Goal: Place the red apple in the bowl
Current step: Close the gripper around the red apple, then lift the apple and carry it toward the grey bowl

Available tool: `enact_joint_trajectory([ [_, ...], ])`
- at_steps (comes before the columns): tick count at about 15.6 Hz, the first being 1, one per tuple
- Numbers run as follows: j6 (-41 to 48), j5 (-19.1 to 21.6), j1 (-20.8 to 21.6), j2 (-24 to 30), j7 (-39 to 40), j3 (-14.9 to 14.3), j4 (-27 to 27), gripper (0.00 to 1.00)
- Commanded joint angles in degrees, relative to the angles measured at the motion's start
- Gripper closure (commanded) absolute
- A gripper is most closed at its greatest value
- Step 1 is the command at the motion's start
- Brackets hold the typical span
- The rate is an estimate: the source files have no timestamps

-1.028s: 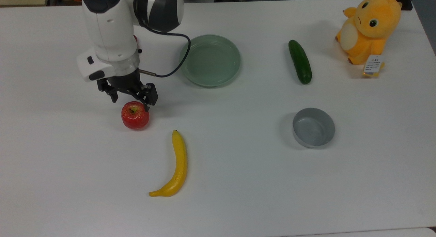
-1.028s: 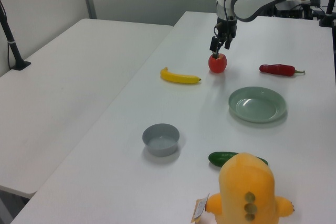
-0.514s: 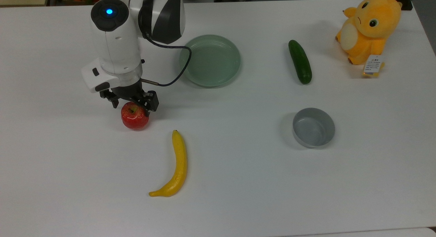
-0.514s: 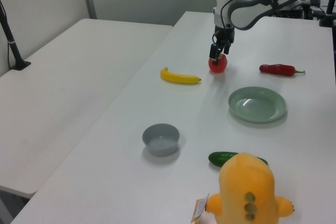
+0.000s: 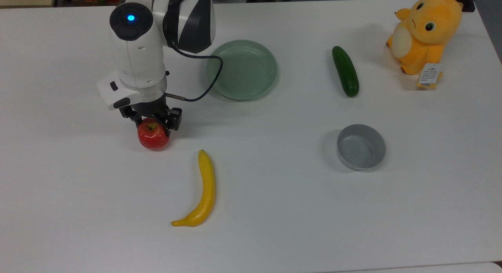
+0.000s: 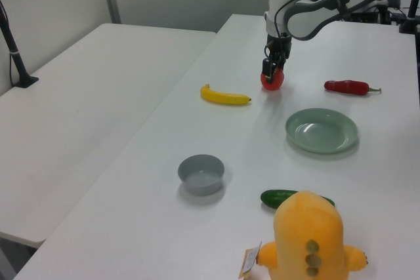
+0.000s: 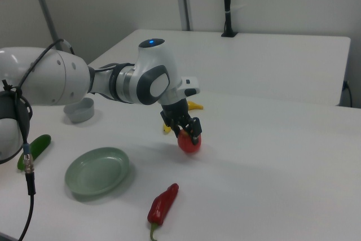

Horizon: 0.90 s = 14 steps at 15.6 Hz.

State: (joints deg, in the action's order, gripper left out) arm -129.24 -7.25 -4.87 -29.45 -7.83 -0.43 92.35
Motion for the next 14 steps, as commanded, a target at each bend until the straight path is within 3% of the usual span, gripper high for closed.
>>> enact_joint_trajectory([
  [1,-0.4,-1.19,0.3,-0.34,-1.49,-0.1,-0.68,0.63],
  [7,-0.4,-1.1,-0.31,1.85,-1.4,0.78,-0.6,0.62],
  [14,0.04,-0.13,0.12,8.09,-1.4,0.87,1.25,0.62],
])
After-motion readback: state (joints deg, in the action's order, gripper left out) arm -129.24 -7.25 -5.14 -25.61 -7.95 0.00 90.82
